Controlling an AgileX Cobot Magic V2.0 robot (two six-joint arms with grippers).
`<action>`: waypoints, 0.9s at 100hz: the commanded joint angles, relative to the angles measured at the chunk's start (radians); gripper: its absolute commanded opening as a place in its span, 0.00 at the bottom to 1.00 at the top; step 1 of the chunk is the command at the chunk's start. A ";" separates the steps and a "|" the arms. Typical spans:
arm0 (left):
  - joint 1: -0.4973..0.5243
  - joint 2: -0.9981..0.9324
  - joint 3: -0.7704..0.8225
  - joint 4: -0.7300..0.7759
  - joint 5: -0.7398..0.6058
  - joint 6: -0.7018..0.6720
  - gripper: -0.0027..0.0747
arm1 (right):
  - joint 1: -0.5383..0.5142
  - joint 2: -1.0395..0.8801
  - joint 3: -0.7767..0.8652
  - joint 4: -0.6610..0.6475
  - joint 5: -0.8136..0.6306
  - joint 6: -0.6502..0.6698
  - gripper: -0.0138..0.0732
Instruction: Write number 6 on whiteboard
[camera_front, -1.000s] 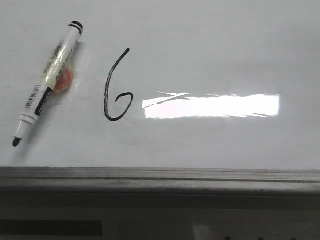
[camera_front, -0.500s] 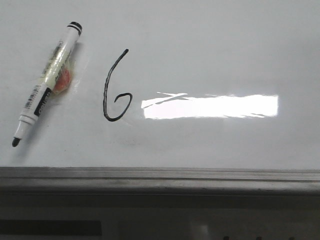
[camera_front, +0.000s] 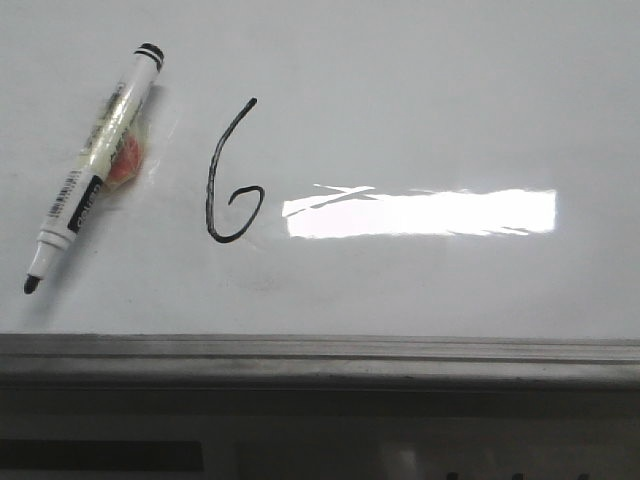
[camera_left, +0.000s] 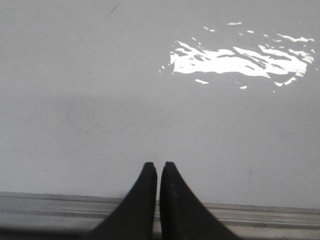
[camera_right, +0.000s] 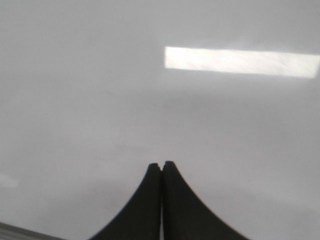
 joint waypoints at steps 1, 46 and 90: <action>0.000 -0.028 0.024 0.000 -0.060 -0.004 0.01 | -0.088 -0.023 0.018 -0.014 -0.105 -0.009 0.09; 0.000 -0.028 0.024 -0.002 -0.060 -0.004 0.01 | -0.216 -0.289 0.079 -0.022 0.209 -0.009 0.09; 0.000 -0.028 0.024 -0.002 -0.060 -0.004 0.01 | -0.216 -0.289 0.079 -0.022 0.209 -0.009 0.09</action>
